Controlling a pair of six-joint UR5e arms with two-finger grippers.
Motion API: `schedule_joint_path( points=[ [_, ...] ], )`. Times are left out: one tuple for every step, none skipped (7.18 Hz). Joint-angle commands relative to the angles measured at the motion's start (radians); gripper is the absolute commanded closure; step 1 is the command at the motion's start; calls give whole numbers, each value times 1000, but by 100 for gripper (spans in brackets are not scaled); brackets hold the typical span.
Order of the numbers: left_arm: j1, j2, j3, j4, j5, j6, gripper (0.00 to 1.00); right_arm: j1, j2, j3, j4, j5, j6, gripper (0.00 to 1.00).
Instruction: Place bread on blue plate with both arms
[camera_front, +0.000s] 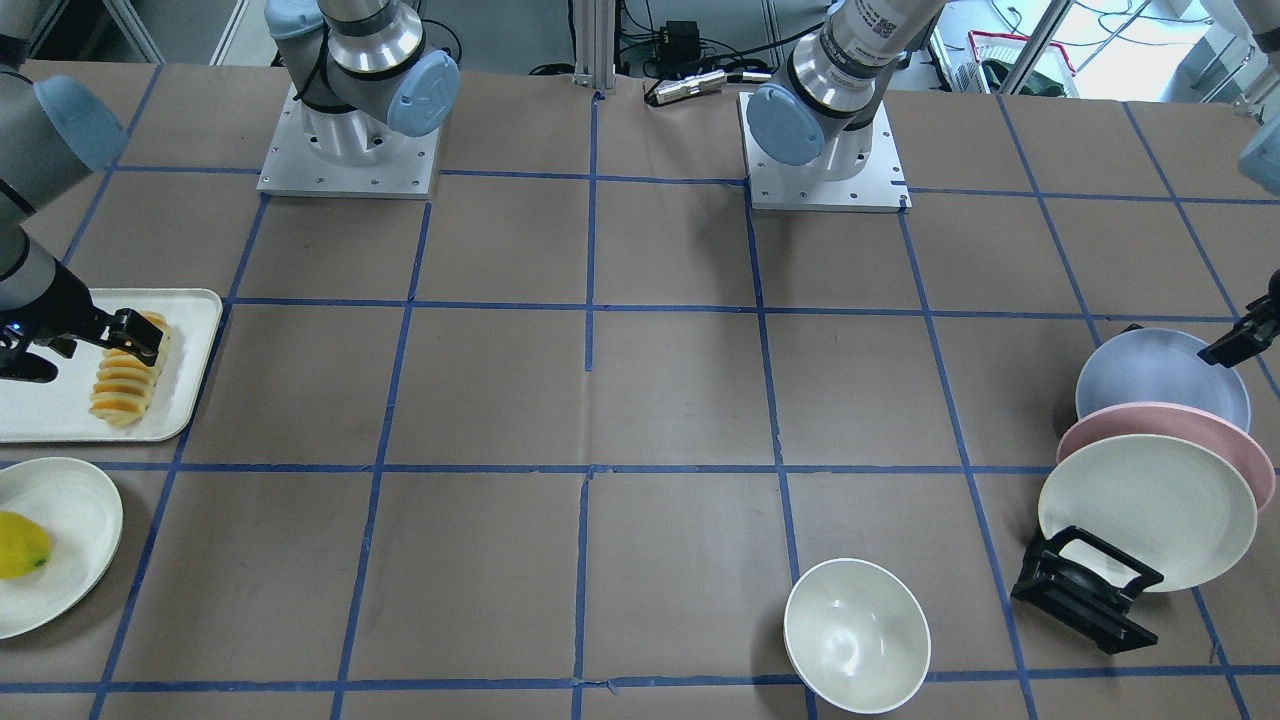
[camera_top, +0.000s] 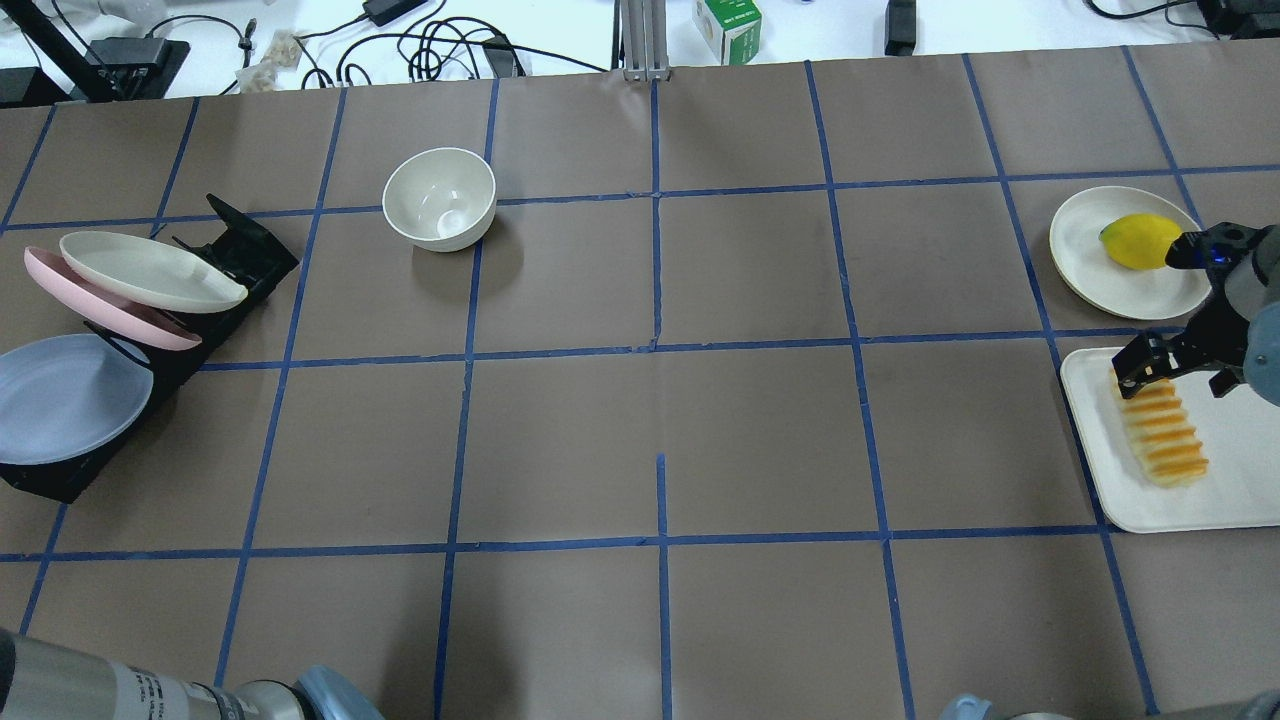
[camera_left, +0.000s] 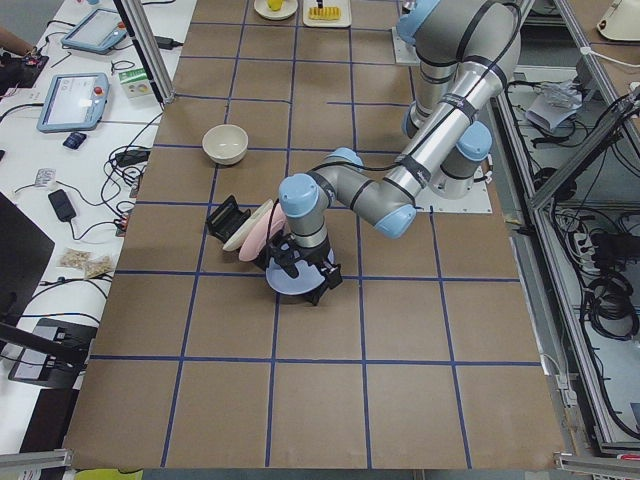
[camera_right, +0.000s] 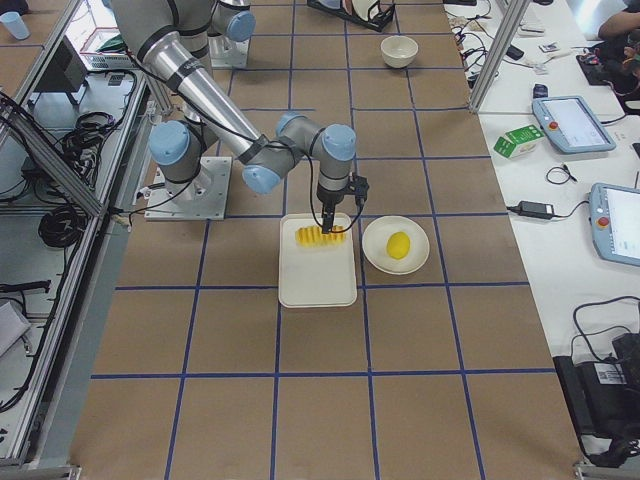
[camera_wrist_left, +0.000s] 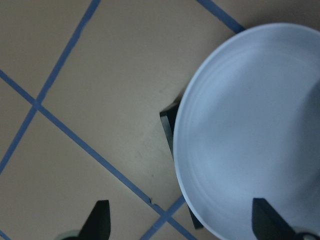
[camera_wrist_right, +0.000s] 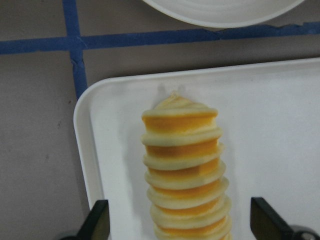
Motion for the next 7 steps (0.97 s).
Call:
schedule_joint_path(
  points=[
    [0,-25,-1,3,5,0,18,-1,54,4,-32,-7,3,0],
    [0,-28,-2,-12,3,-6,25,-1,71,4,-33,-24,3,0],
    [0,-37,-1,-9,-9,-12,39,-1,86,4,-33,-64,0,0],
    [0,-50,2,1,-10,-12,44,-1,94,4,-33,-69,1,0],
    [0,-48,1,0,-10,-8,58,-1,94,5,-32,-67,6,0],
    [0,-47,1,-3,-4,3,78,-1,106,4,-30,-63,6,1],
    [0,-42,2,-9,-3,12,81,-1,113,2,-30,-60,3,30]
  ],
)
